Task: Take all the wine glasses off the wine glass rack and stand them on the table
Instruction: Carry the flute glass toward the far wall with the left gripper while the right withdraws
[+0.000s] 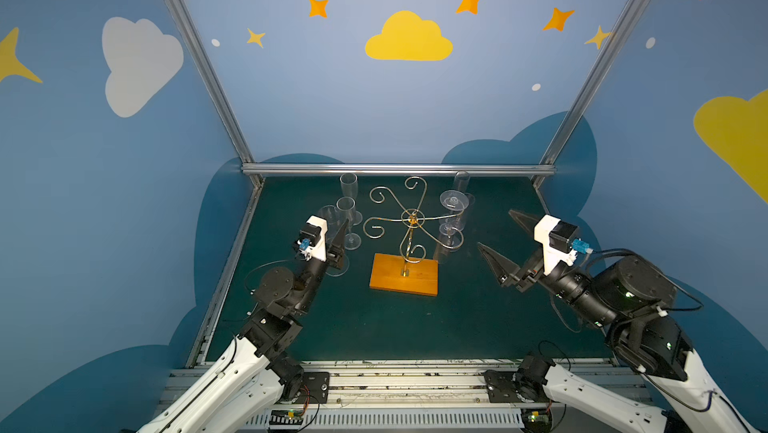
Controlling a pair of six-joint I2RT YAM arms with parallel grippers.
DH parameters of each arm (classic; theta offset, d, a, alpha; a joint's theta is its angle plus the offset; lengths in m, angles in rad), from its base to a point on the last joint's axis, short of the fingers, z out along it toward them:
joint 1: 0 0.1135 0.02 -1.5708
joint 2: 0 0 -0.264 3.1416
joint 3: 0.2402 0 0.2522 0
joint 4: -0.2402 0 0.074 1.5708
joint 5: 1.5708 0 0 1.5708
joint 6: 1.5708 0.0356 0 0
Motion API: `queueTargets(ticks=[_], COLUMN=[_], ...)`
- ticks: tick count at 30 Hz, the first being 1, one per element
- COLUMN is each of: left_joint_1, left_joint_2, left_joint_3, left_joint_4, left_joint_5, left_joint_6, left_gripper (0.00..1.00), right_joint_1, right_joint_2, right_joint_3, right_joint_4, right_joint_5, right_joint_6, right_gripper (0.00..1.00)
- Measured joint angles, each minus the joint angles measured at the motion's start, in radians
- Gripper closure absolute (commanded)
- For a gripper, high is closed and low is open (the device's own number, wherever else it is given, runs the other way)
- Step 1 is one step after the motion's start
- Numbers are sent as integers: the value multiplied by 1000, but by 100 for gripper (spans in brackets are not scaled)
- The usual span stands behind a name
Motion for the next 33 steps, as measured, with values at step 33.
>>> queueTargets(ticks=[33], left_joint_1=[155], left_joint_2=[566], left_joint_3=[-188], left_joint_4=[632], left_joint_5=[12], left_joint_6=[-148], left_gripper=[66], right_joint_1=[0], right_joint_2=[10], right_joint_3=[-26], right_joint_4=[-24], right_joint_5=[117], right_joint_6=[-12], right_gripper=[10])
